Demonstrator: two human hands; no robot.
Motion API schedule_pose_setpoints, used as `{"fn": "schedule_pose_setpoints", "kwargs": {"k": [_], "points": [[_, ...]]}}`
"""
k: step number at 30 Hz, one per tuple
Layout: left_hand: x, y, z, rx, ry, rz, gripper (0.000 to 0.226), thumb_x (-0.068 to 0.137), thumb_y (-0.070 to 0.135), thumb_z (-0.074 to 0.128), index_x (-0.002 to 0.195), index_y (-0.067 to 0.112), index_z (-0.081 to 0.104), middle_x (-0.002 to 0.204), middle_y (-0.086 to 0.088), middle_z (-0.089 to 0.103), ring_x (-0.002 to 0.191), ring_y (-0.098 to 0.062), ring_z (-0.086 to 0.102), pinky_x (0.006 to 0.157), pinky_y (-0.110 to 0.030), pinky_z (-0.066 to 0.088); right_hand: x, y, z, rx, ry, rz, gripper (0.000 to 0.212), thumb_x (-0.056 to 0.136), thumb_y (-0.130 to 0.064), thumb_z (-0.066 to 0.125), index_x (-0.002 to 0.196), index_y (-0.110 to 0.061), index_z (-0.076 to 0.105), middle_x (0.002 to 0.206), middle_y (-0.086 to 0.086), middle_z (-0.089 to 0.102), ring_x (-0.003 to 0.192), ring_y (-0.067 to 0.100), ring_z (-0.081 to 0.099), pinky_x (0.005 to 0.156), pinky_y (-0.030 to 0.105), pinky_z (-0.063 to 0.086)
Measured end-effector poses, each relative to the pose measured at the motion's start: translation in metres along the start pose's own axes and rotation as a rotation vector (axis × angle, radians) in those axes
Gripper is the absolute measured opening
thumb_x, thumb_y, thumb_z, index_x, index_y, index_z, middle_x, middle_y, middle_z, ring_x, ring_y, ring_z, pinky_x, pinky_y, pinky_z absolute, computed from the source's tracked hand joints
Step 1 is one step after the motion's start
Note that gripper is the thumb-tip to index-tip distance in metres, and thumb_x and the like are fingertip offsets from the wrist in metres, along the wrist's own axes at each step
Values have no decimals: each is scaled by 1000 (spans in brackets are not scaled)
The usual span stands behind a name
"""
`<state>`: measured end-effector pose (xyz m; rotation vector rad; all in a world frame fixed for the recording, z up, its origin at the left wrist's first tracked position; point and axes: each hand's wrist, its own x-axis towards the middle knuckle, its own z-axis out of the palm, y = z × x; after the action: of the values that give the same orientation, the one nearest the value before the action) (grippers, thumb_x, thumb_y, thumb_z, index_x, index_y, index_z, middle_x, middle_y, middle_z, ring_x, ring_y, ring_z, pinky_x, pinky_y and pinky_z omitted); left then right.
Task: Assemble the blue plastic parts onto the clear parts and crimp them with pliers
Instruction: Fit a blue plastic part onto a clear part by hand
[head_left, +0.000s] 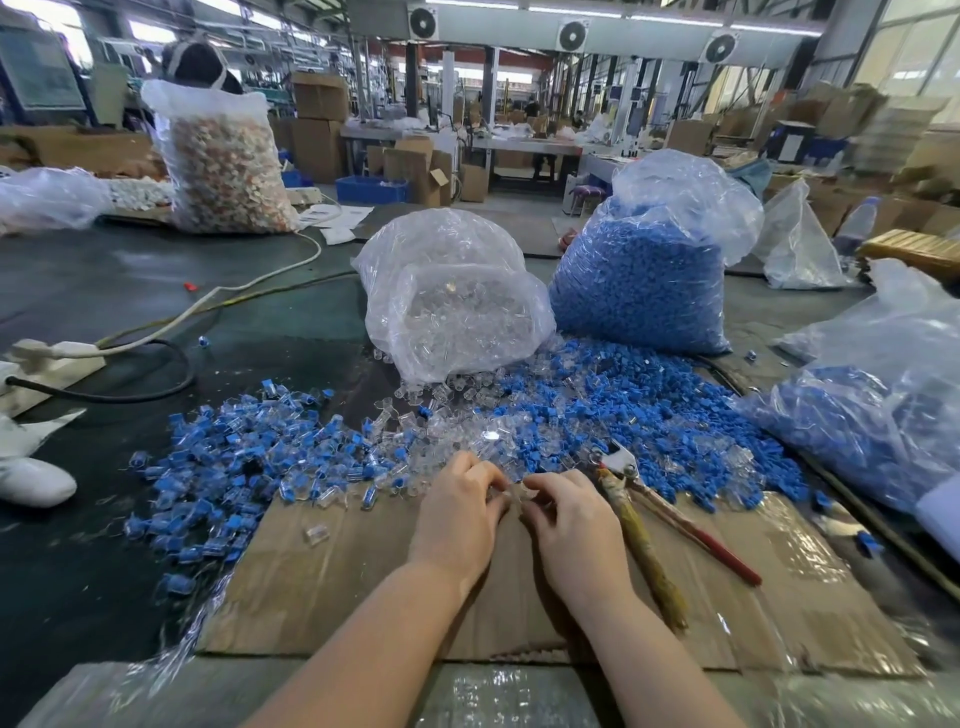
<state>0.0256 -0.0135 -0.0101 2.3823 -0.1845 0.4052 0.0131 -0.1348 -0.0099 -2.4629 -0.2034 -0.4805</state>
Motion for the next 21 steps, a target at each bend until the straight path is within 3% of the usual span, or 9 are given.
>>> {"fn": "schedule_pose_setpoints", "kwargs": {"k": [3, 5, 8, 12, 17, 21], "points": [[-3, 0, -2, -22, 28, 9, 3, 86, 18, 63, 89, 16, 64, 87, 9, 51, 84, -11, 53, 79, -21, 42, -1, 0, -2, 54, 25, 25, 15, 88, -15, 62, 101, -14, 69, 97, -3, 59, 90, 14, 56, 81, 20, 40], [-5, 0, -3, -52, 44, 42, 7, 87, 17, 63, 94, 16, 65, 91, 7, 57, 84, -11, 55, 81, -24, 45, -3, 0, -4, 91, 37, 34, 11, 86, -12, 64, 95, -14, 70, 91, -5, 58, 84, 11, 54, 77, 17, 38], [-9, 0, -4, -82, 58, 76, 24, 89, 15, 60, 113, 16, 64, 91, 10, 51, 78, -5, 52, 77, -9, 39, -4, 0, -5, 153, 64, 55, 9, 83, -9, 66, 89, -14, 70, 86, -8, 59, 82, 9, 54, 77, 15, 39], [-10, -1, -6, -115, 77, 68, 22, 86, 14, 64, 108, 18, 66, 85, 20, 44, 74, 8, 47, 73, 2, 33, -6, 1, -7, 228, 97, 79, 10, 82, -8, 68, 86, -17, 70, 84, -8, 63, 82, 7, 57, 78, 15, 42], [-12, -2, -7, -125, 43, 38, 14, 82, 18, 69, 92, 23, 62, 82, 12, 59, 74, 0, 55, 71, -11, 46, -7, 2, -7, 272, 105, 93, 11, 83, -8, 67, 86, -19, 69, 82, -9, 66, 81, 7, 61, 78, 24, 49], [-12, -2, -8, -126, 43, 37, 14, 82, 14, 69, 93, 22, 65, 80, 13, 60, 72, 1, 55, 69, -10, 45, -8, 2, -6, 226, 63, 69, 12, 83, -8, 67, 91, -17, 70, 88, -7, 67, 86, 9, 59, 82, 21, 46]]}}
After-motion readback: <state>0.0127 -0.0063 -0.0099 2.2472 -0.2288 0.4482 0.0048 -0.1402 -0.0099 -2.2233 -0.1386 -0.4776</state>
